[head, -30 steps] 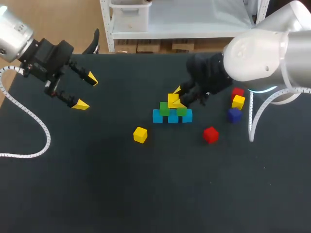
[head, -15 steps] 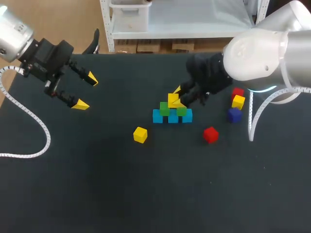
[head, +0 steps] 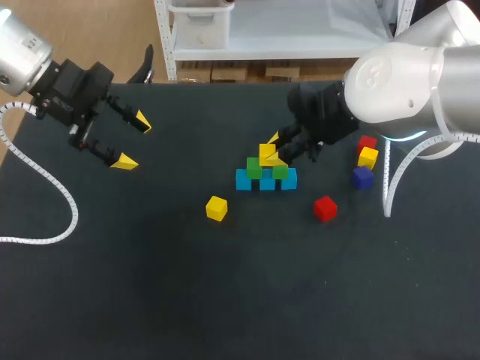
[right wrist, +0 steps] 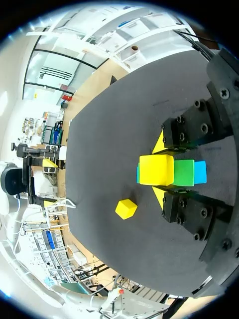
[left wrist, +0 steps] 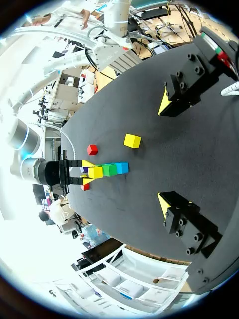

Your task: Place the blue cubes, place green cubes on the blue cubes, place the yellow cubes on the green cubes, then place the red cubes on the yellow cubes, and place purple cube on the red cubes.

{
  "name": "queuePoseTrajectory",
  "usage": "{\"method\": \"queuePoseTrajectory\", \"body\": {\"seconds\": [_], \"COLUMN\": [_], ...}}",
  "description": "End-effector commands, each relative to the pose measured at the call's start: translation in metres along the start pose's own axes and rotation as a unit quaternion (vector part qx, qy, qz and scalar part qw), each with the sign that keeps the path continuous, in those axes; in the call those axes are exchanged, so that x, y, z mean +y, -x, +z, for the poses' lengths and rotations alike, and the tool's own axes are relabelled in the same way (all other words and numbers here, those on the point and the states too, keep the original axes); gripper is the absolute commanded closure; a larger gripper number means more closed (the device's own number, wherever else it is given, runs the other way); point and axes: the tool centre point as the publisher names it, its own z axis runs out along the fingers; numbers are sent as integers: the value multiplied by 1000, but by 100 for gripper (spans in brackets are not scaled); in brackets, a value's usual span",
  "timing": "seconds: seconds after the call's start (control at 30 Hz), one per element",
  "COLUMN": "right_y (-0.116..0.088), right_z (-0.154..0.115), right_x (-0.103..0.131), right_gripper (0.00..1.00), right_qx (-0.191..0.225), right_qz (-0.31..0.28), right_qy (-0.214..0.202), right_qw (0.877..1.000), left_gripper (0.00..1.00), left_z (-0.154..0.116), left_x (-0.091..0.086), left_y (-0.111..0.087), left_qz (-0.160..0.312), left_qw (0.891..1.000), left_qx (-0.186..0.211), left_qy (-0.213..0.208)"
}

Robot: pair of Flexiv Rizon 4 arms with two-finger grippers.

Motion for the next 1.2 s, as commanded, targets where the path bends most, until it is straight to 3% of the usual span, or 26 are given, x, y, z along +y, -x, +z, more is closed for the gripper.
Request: {"method": "queuePoseTrajectory", "body": {"seconds": [0.03,0.8,0.83,0.9,1.2], "right_y": [-1,0,0,1,1], "right_z": [0,0,-1,-2,-23], "right_x": [-1,-2,-2,-2,-6], "right_gripper": [71,55,51,0,0], "right_qx": [-1,-4,-5,-5,-14], "right_qz": [0,2,1,0,-6], "right_qy": [1,4,4,4,-6], "right_qw": [1000,1000,1000,1000,1000], "left_gripper": [0,0,0,0,0], "left_z": [0,0,0,0,0], "left_x": [0,0,0,0,0], "left_y": [-1,-1,-1,-1,-1], "left_qz": [2,2,2,2,2], "left_qw": [1000,1000,1000,1000,1000], "left_qx": [-1,-1,-1,-1,-1], "left_qy": [0,0,0,0,0]}}
